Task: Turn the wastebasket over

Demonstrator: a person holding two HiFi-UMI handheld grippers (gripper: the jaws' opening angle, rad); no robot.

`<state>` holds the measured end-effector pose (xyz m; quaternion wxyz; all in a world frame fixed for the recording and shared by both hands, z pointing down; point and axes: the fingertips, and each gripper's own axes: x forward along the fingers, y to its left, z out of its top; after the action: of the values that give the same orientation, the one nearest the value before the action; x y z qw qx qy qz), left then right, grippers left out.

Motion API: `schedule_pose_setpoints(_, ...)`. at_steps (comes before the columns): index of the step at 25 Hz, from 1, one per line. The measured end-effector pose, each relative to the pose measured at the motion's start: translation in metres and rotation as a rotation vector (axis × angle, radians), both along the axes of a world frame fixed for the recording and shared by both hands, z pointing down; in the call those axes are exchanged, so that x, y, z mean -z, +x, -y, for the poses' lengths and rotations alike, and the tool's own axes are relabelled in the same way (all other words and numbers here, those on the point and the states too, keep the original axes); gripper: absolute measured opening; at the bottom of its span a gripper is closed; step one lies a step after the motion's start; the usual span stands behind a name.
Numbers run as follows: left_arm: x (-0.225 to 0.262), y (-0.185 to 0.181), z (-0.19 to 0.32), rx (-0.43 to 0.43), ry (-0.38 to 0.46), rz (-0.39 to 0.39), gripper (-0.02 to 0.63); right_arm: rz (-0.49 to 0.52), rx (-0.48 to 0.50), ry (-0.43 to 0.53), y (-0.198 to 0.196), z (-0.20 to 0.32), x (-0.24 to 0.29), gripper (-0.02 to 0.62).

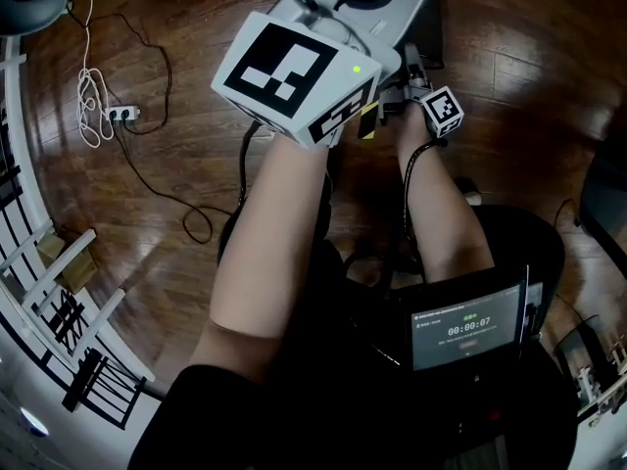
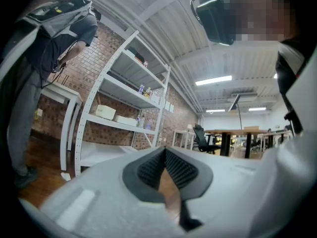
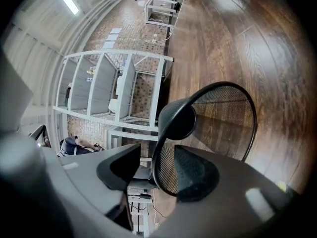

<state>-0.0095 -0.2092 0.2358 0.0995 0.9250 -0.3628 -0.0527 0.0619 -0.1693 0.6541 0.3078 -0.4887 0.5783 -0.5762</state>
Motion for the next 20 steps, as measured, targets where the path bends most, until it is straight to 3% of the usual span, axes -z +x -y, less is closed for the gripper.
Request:
schedule_pose_setpoints(6,0.003,0.002,0.003,0.005,0.010,-0.007,0.003,-0.008,0.003,0.010,0.000,0.024,-0.006,0.202)
schedule_pose_setpoints(12,0.009,0.001,0.006,0.013,0.015,0.002,0.002,0.001,-0.020,-0.014,0.008,0.033,-0.003,0.013)
schedule_pose_setpoints(20,0.010,-0.010,0.007,0.034,0.018,-0.012,0.003,-0.048,-0.005,-0.040,0.012,0.040,0.010,0.008)
